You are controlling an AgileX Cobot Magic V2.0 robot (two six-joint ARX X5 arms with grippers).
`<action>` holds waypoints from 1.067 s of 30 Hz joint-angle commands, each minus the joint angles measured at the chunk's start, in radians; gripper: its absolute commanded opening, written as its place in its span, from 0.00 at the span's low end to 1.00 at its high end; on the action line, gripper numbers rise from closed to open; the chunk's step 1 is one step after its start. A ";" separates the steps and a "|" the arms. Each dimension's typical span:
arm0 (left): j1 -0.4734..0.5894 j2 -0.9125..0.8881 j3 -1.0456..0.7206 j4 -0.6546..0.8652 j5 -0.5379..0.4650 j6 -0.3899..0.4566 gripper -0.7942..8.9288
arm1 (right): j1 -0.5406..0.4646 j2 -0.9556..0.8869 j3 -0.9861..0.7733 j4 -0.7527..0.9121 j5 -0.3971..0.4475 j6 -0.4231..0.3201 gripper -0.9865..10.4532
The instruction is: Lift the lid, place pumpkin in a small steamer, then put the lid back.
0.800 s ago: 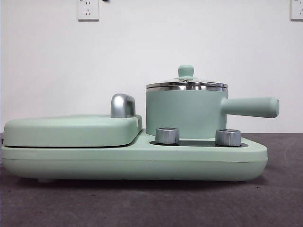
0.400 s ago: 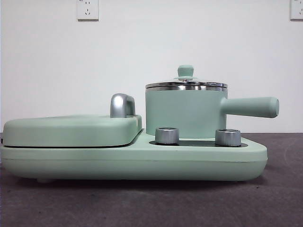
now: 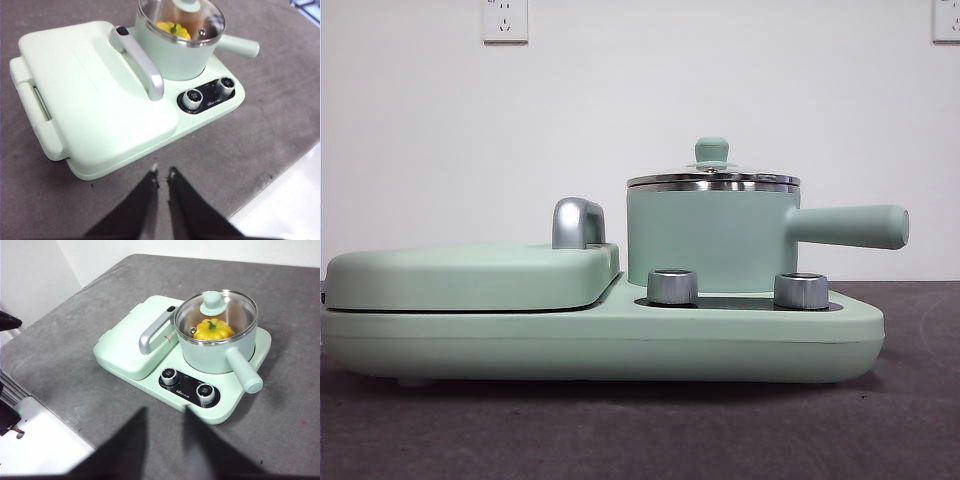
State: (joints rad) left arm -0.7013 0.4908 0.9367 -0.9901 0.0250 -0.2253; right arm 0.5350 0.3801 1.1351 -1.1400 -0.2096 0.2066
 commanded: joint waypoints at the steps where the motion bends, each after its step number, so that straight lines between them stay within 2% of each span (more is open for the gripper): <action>1: -0.005 -0.005 0.011 0.013 -0.002 -0.004 0.09 | 0.005 0.003 0.008 0.010 0.000 -0.005 0.10; 16: 0.010 -0.021 -0.029 0.060 -0.002 -0.004 0.09 | 0.005 0.003 0.010 0.010 0.000 -0.005 0.10; 19: 0.074 -0.053 -0.130 0.169 -0.001 0.000 0.09 | 0.005 0.003 0.010 0.010 0.000 -0.005 0.10; 27: 0.367 -0.282 -0.548 0.507 -0.003 0.035 0.09 | 0.005 0.003 0.010 0.010 0.000 -0.005 0.10; 32: 0.483 -0.417 -0.796 0.687 -0.003 0.056 0.09 | 0.005 0.003 0.010 0.010 0.000 -0.005 0.10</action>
State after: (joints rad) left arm -0.2218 0.0826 0.1726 -0.3332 0.0246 -0.1909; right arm 0.5350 0.3801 1.1351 -1.1400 -0.2096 0.2066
